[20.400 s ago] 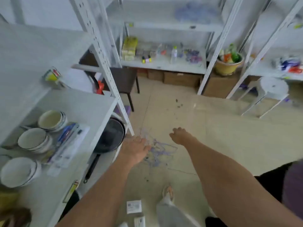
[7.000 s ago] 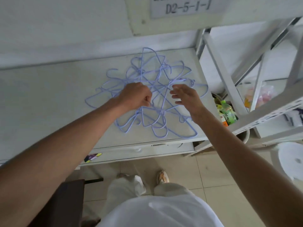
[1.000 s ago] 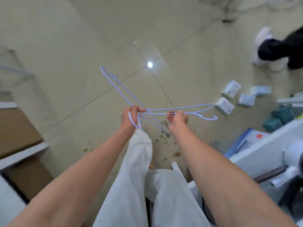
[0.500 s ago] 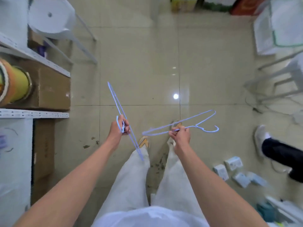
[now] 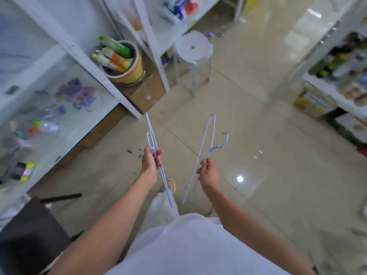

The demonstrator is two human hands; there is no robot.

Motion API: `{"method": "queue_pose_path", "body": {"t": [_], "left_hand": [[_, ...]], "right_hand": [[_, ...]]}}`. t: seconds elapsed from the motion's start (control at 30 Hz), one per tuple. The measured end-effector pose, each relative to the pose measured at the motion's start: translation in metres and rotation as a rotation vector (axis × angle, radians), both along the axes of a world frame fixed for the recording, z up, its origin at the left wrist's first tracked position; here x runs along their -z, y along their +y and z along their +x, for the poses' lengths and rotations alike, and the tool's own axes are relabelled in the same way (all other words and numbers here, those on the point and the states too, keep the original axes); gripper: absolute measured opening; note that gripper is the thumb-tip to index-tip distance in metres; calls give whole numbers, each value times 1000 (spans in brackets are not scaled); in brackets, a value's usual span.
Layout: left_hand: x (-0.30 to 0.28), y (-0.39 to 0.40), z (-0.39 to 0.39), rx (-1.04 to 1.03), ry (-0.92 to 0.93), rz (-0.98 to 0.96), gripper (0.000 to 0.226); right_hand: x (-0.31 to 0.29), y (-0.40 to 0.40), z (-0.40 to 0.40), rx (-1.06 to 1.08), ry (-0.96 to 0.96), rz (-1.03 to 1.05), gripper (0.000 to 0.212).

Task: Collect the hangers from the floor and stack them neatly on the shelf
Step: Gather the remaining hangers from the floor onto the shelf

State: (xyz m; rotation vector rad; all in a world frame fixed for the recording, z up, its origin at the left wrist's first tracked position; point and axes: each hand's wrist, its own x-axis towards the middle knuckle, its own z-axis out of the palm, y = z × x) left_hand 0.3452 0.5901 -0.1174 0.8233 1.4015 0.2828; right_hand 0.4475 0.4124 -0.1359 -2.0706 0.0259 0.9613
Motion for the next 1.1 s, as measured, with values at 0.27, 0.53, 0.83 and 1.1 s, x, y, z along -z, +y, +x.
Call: {"method": "queue_pose_path", "body": {"t": [0.27, 0.53, 0.83, 1.1], "left_hand": [[-44, -55, -35, -178, 34, 130, 29], [-85, -8, -78, -361, 25, 279, 37], [-84, 109, -97, -462, -18, 239, 43], [-95, 168, -101, -591, -110, 120, 30]], "right_hand": [[-33, 5, -13, -396, -89, 26, 19], [-77, 107, -14, -529, -154, 166, 28], [-104, 212, -17, -656, -53, 229, 48], [-106, 323, 0, -834, 83, 118, 60]]}}
